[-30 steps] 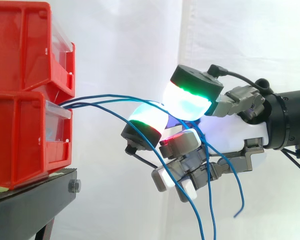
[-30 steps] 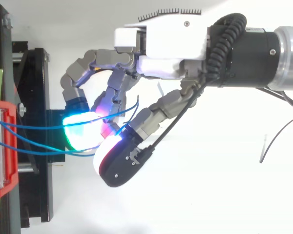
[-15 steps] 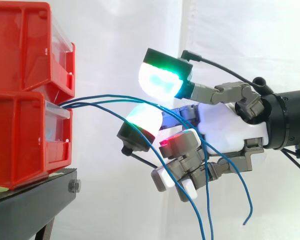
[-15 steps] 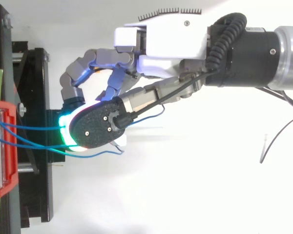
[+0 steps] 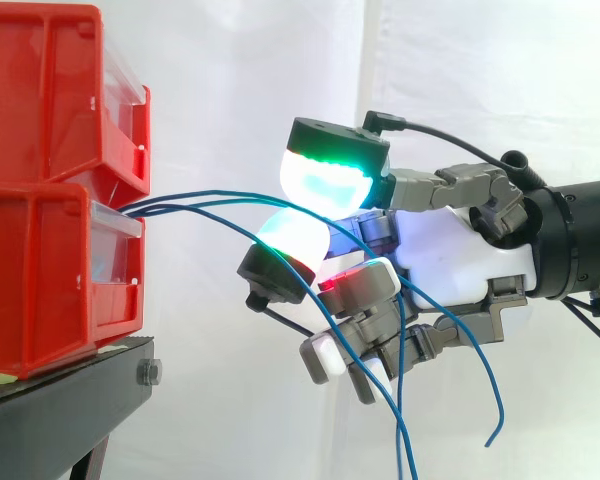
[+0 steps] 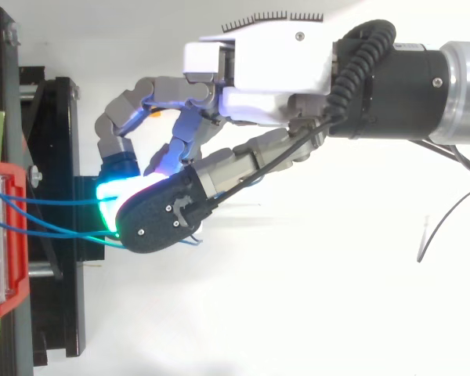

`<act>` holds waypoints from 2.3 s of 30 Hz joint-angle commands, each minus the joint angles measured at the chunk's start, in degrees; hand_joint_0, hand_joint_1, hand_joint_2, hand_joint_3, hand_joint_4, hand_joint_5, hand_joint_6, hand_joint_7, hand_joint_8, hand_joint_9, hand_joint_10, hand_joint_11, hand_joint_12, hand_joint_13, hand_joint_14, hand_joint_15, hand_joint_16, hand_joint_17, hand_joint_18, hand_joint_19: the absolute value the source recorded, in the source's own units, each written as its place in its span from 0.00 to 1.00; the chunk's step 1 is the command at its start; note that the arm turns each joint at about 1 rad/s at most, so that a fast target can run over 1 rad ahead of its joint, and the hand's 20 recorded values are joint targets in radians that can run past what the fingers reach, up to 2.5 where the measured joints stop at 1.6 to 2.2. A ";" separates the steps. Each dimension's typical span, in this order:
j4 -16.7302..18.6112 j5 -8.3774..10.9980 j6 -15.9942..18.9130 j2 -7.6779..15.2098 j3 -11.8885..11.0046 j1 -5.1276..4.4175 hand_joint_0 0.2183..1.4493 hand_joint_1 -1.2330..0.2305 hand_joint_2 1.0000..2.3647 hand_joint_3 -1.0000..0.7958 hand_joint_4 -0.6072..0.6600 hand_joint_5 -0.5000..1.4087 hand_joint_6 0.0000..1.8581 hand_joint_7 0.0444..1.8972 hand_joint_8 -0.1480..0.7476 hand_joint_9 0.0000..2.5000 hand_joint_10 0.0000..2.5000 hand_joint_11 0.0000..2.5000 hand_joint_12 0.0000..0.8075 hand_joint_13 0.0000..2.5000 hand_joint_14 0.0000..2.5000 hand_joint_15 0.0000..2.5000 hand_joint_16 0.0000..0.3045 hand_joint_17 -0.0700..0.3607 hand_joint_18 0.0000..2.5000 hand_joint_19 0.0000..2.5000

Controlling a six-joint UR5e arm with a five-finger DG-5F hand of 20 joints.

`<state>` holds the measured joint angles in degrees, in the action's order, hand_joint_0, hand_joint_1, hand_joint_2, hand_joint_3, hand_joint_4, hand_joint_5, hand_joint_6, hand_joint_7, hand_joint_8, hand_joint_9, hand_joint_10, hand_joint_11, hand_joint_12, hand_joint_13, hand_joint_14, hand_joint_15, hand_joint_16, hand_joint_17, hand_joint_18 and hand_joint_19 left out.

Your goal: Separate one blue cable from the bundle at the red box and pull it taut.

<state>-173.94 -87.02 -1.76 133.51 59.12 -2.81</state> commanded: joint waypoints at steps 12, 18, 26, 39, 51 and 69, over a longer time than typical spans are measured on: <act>-1.49 0.44 -6.24 -2.72 0.03 -0.18 0.29 0.41 0.00 0.31 0.55 0.18 0.47 0.61 0.47 0.47 0.01 0.51 0.49 0.32 0.01 0.32 0.17 0.44 0.29 0.34; -3.87 1.50 -7.91 -3.52 0.03 -0.18 0.28 0.47 0.00 0.28 0.55 0.18 0.47 0.61 0.49 0.47 0.01 0.51 0.50 0.32 0.01 0.33 0.17 0.44 0.28 0.34; -2.55 1.50 -7.74 -3.52 2.05 -0.09 0.32 0.50 0.00 0.31 0.54 0.18 0.47 0.61 0.48 0.47 0.01 0.51 0.49 0.32 0.01 0.32 0.17 0.43 0.28 0.35; 0.18 1.94 -6.59 -3.52 2.57 -0.09 0.30 0.36 0.01 0.46 0.55 0.18 0.47 0.62 0.53 0.48 0.01 0.51 0.54 0.33 0.01 0.32 0.19 0.47 0.31 0.33; 2.46 3.78 -5.80 -3.43 2.57 0.00 0.31 0.50 0.01 0.40 0.54 0.18 0.46 0.63 0.48 0.48 0.01 0.51 0.50 0.32 0.01 0.33 0.17 0.43 0.28 0.36; 2.46 3.87 -5.63 -3.43 2.66 -0.18 0.32 0.32 0.01 0.49 0.53 0.17 0.49 0.62 0.49 0.46 0.01 0.52 0.50 0.33 0.01 0.33 0.18 0.45 0.30 0.34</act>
<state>-171.47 -83.17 -7.52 130.02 61.77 -2.97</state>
